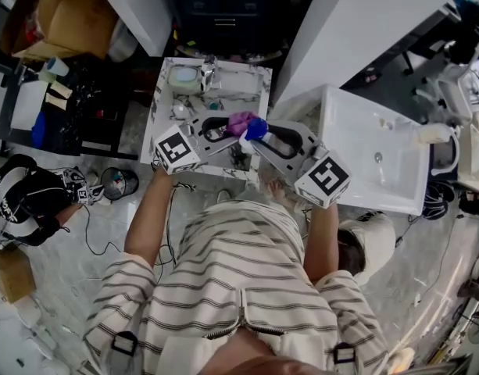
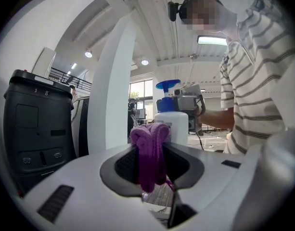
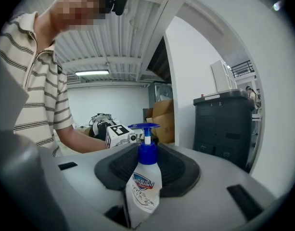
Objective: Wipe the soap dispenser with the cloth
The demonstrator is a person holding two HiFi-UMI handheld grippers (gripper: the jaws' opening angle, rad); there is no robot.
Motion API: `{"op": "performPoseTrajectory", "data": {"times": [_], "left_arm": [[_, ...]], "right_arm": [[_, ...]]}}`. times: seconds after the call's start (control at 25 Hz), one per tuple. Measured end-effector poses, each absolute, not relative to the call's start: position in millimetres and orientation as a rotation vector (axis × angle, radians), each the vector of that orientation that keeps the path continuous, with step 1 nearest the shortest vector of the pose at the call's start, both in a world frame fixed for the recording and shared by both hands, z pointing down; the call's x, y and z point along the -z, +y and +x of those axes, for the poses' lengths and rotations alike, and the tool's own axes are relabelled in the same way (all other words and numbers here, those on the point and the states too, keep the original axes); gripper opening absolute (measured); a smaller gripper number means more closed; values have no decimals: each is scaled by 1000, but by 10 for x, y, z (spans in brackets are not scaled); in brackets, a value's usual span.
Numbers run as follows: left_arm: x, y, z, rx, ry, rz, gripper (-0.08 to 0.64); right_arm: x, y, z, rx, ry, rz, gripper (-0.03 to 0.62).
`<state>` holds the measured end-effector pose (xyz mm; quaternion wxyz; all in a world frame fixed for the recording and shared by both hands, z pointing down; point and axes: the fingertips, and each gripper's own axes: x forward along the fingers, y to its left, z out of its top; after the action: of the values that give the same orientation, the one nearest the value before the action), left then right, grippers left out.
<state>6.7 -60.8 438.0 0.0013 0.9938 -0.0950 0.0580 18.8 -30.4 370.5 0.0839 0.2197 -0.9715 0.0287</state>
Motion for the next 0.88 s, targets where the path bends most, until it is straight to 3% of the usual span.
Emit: {"op": "performPoseTrajectory", "data": {"times": [0.88], "left_arm": [[-4577, -716, -248, -113, -645, 2935, 118]], "right_arm": [[-3792, -688, 227, -179, -2910, 890, 135]]}}
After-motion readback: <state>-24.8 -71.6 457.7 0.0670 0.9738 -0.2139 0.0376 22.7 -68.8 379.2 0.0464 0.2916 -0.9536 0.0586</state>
